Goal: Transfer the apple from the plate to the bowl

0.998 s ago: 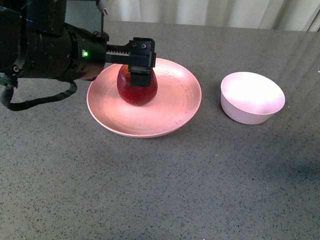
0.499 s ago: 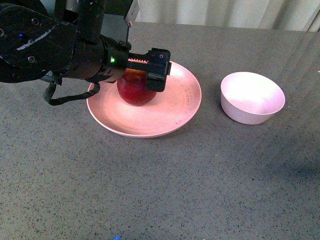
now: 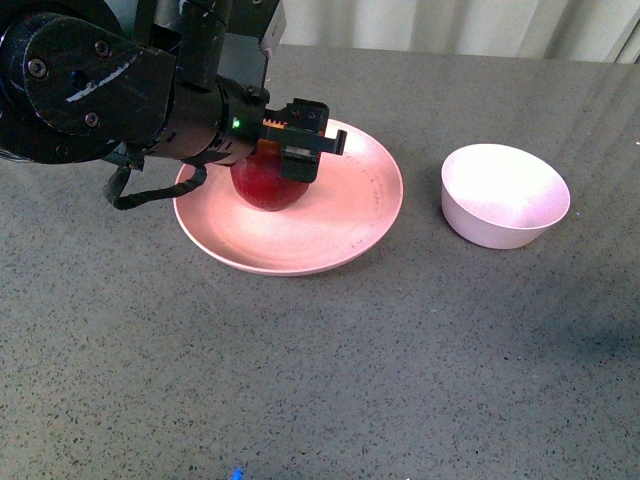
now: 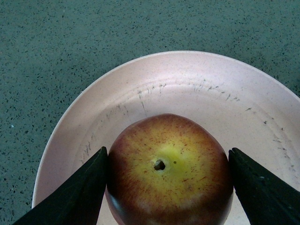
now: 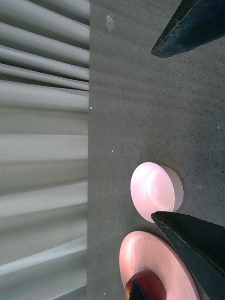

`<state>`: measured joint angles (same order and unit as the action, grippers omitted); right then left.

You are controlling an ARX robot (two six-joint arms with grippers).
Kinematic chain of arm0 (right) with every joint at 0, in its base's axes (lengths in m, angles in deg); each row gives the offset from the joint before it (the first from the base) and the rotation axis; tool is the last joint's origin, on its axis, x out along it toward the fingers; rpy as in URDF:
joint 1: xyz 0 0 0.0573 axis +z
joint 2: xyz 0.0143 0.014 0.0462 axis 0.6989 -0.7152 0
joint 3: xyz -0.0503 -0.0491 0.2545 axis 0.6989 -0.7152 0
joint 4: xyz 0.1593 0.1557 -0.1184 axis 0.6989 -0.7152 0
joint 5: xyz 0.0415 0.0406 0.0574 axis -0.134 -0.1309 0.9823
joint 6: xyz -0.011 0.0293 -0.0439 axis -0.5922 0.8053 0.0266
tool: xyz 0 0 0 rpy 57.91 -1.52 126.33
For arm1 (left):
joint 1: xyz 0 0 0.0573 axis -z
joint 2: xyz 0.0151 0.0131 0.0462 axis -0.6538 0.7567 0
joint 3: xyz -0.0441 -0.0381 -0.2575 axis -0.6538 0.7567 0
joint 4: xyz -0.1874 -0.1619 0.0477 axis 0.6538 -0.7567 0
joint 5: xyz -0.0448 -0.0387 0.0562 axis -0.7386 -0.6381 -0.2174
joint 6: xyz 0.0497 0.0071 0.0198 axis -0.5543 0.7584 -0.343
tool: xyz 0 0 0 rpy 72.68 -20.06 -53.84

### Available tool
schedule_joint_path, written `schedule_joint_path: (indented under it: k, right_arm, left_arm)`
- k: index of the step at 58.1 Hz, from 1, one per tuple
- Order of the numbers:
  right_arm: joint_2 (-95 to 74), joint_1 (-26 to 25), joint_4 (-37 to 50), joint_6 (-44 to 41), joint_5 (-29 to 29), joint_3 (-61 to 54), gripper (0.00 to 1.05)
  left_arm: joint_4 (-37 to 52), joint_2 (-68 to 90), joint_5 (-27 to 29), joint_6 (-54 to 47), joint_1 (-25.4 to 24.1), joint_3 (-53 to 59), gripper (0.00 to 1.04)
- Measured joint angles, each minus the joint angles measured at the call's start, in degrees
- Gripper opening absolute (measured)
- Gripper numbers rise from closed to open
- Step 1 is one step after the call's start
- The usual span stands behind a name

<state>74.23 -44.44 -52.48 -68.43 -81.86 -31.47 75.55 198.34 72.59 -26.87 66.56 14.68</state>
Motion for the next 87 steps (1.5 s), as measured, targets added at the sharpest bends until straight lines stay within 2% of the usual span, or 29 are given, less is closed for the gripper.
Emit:
schedule_joint_path:
  k: [24, 35, 54, 87]
  right_arm:
    - [0.00, 0.00, 0.00, 0.00, 0.00, 0.00, 0.96]
    - [0.00, 0.00, 0.00, 0.00, 0.00, 0.00, 0.96]
    - [0.00, 0.00, 0.00, 0.00, 0.00, 0.00, 0.96]
    - [0.00, 0.00, 0.00, 0.00, 0.00, 0.00, 0.96]
  left_arm:
    - [-1.92, -2.62, -1.60, 1.25, 1.49, -2.05, 0.65]
    - [-3.17, -4.79, -2.56, 2.89, 4.85, -7.21, 0.65]
    - [-5.35, -1.33, -4.68, 2.73, 13.38, -16.28, 0.65]
    - [-6.67, 6.12, -6.01, 1.11, 17.40, -21.75, 0.65]
